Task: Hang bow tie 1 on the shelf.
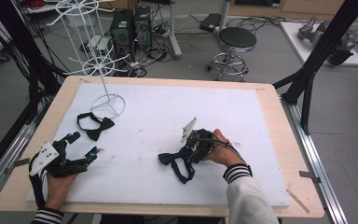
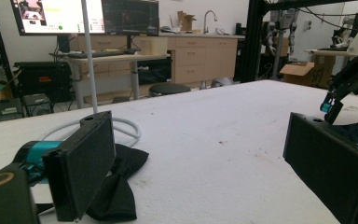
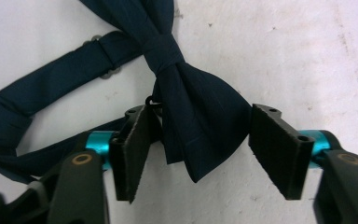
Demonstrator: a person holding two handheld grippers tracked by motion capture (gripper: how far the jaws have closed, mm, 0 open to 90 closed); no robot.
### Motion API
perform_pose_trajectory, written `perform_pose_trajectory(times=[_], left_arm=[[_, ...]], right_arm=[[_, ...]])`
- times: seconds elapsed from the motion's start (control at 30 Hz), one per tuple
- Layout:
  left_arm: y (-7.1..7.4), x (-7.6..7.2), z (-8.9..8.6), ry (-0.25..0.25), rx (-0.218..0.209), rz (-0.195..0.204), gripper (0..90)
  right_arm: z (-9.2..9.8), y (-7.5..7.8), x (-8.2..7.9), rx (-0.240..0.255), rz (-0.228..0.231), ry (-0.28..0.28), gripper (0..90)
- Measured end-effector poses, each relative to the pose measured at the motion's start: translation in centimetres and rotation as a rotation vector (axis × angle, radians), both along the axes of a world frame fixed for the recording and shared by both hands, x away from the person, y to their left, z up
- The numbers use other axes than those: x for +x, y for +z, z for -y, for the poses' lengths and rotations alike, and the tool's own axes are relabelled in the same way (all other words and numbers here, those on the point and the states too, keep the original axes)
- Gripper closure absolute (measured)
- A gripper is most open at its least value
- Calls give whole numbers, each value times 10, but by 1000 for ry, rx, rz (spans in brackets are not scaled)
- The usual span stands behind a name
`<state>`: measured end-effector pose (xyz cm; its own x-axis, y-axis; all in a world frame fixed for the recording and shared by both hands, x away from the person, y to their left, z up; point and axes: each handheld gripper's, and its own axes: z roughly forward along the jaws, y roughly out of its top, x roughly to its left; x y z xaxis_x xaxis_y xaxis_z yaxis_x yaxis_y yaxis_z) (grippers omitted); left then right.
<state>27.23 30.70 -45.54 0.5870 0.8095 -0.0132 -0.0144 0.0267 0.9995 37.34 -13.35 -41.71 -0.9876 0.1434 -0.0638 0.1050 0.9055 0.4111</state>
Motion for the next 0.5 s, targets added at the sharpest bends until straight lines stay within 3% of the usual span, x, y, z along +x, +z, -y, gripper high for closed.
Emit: perform_pose_trajectory(times=[0.3, 0.4, 0.5], left_arm=[[0, 0, 0, 1, 0, 0, 95], [0, 0, 0, 1, 0, 0, 96], [0, 0, 0, 1, 0, 0, 96]], right_arm=[[2, 0, -2, 14, -23, 11, 545], [2, 1, -3, 11, -30, 30, 642], [2, 3, -4, 4, -36, 42, 830]])
